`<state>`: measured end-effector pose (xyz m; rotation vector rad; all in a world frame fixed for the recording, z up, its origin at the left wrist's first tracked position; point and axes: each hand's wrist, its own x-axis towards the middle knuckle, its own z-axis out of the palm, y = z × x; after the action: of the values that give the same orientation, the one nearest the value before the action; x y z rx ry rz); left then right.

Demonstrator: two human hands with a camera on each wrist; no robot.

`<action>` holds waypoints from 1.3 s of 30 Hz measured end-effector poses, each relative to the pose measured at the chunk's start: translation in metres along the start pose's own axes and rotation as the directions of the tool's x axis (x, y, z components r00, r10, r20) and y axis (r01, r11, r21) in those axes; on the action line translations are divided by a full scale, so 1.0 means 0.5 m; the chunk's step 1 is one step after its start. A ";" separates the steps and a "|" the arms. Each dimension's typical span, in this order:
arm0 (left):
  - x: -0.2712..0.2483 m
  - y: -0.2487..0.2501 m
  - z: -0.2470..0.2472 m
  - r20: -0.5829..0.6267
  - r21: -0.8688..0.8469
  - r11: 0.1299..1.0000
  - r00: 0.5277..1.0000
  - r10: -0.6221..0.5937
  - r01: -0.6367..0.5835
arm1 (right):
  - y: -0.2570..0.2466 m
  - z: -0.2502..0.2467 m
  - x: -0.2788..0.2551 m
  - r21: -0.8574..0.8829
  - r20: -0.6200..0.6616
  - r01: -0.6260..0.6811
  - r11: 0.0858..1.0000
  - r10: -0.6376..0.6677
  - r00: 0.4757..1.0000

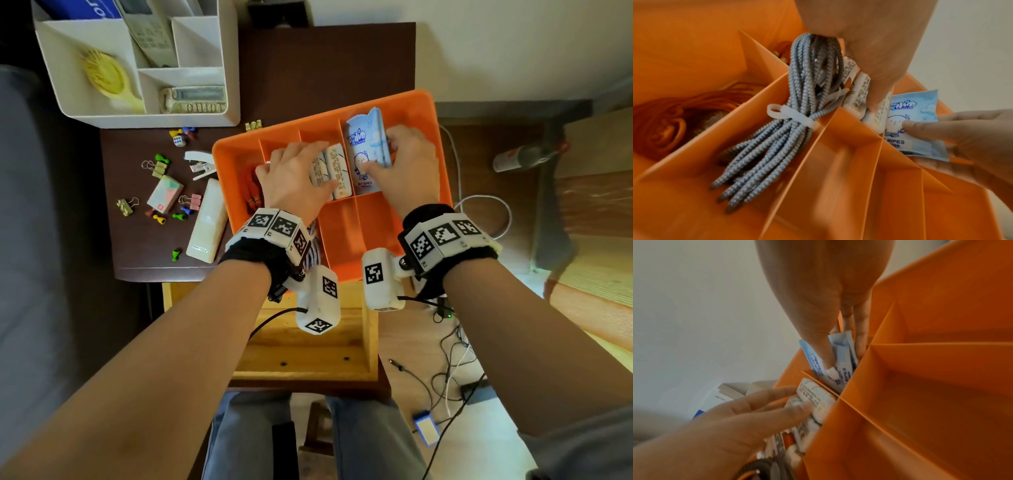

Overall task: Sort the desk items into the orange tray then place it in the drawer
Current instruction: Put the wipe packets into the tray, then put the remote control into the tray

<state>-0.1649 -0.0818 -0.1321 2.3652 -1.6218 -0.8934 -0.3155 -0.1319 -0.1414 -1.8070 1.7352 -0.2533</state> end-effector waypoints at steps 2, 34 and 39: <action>0.000 -0.002 0.001 -0.006 -0.004 1.000 1.000 0.010 -0.010 | -0.002 0.000 -0.010 -0.009 -0.096 0.014 1.000 -0.014 0.995; -0.078 -0.139 -0.085 -0.377 -0.430 0.897 0.923 -0.078 -0.100 | -0.147 0.090 -0.149 0.397 -0.134 0.208 0.894 -0.168 0.977; -0.101 -0.247 -0.080 -0.281 -0.381 0.902 0.904 -0.323 0.204 | -0.180 0.140 -0.192 0.429 -0.034 0.207 0.879 -0.213 0.976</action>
<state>-0.0559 0.0053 -0.1325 2.3551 -0.9403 -0.6893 -0.2146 -0.0239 -0.1217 -1.6531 1.3364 -0.6590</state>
